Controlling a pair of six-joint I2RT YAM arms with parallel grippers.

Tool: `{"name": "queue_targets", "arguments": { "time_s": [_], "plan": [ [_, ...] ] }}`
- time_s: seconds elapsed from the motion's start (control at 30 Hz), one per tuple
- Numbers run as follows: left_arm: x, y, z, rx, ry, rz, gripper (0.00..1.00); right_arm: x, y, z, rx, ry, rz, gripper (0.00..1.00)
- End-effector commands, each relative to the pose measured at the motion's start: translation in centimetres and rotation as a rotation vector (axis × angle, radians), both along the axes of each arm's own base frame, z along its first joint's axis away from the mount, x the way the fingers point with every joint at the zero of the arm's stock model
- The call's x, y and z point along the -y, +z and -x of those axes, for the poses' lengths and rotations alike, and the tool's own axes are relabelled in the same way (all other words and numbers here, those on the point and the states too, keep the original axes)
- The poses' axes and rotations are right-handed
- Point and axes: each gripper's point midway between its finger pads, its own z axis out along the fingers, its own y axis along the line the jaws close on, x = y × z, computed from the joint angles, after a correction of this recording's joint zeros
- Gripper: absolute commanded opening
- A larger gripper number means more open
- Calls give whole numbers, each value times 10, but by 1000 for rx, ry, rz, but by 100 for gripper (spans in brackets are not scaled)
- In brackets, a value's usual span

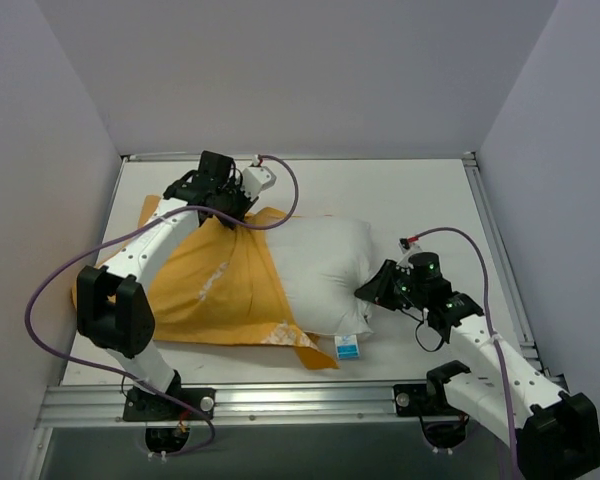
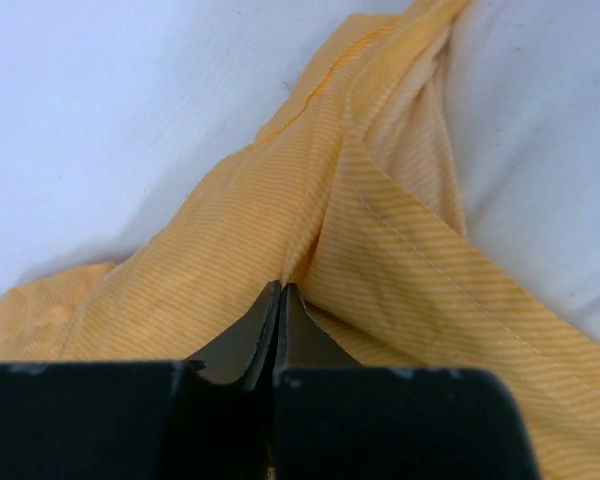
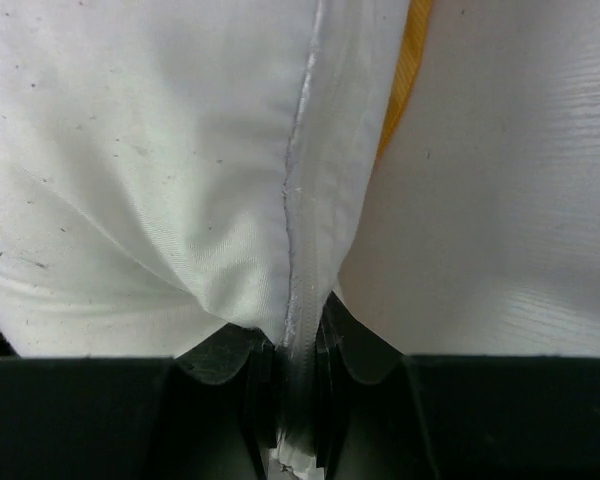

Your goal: Remove the pillowcase from the pillow

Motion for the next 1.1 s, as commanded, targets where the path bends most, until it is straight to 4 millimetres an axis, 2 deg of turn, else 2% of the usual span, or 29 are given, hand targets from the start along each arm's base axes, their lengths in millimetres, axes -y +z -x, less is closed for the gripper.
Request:
{"name": "queue_targets", "arguments": {
  "time_s": [0.0, 0.03, 0.07, 0.1, 0.13, 0.17, 0.2, 0.33, 0.47, 0.53, 0.6, 0.63, 0.67, 0.7, 0.73, 0.77, 0.83, 0.9, 0.93, 0.97, 1.03, 1.07],
  "plan": [
    [8, 8, 13, 75, -75, -18, 2, -17, 42, -19, 134, 108, -16, 0],
    [12, 5, 17, 65, -79, -17, 2, -20, 50, -23, 167, 127, -24, 2],
    [17, 1, 20, 62, -87, -19, 2, -24, 56, -26, 194, 147, -39, 11],
    [16, -8, 24, 43, -83, -29, 2, -36, 73, -27, 257, 204, -99, 25],
    [16, -12, 24, 38, -77, -36, 2, -42, 75, -25, 267, 238, -133, 58],
    [18, -14, 25, 36, -78, -36, 2, -49, 87, -27, 311, 259, -185, 82],
    [18, -18, 25, 29, -71, -37, 2, -54, 88, -23, 314, 291, -209, 99],
    [21, -24, 26, 4, -59, -23, 2, -52, 80, -21, 327, 285, -203, 100],
    [26, -28, 27, -4, -61, -27, 2, -64, 97, -24, 419, 274, -338, 100],
    [28, -30, 28, -7, -67, -28, 2, -69, 93, -27, 398, 273, -354, 100],
    [28, -32, 28, -7, -63, -36, 2, -74, 103, -27, 415, 309, -369, 100],
    [27, -33, 27, -5, -61, -42, 2, -70, 107, -30, 439, 318, -344, 100],
    [25, -34, 27, -5, -59, -50, 2, -65, 95, -26, 370, 320, -297, 100],
    [23, -35, 26, -1, -53, -61, 2, -60, 115, -27, 426, 326, -266, 100],
    [21, -35, 25, 0, -52, -63, 2, -49, 116, -30, 461, 325, -217, 100],
    [21, -35, 25, 1, -51, -64, 2, -46, 118, -22, 444, 346, -223, 100],
    [20, -36, 24, 5, -53, -68, 2, -39, 122, -14, 442, 344, -274, 100],
    [20, -35, 22, 11, -51, -71, 2, -41, 137, -9, 454, 334, -389, 100],
    [20, -35, 21, 13, -50, -71, 2, -41, 124, -4, 422, 320, -426, 100],
    [20, -34, 21, 14, -50, -70, 2, -42, 137, -4, 457, 310, -486, 100],
    [21, -32, 20, 15, -49, -69, 2, -43, 128, -6, 441, 285, -501, 100],
    [21, -32, 21, 14, -50, -70, 2, -44, 132, -7, 466, 286, -510, 100]
  ]
}}
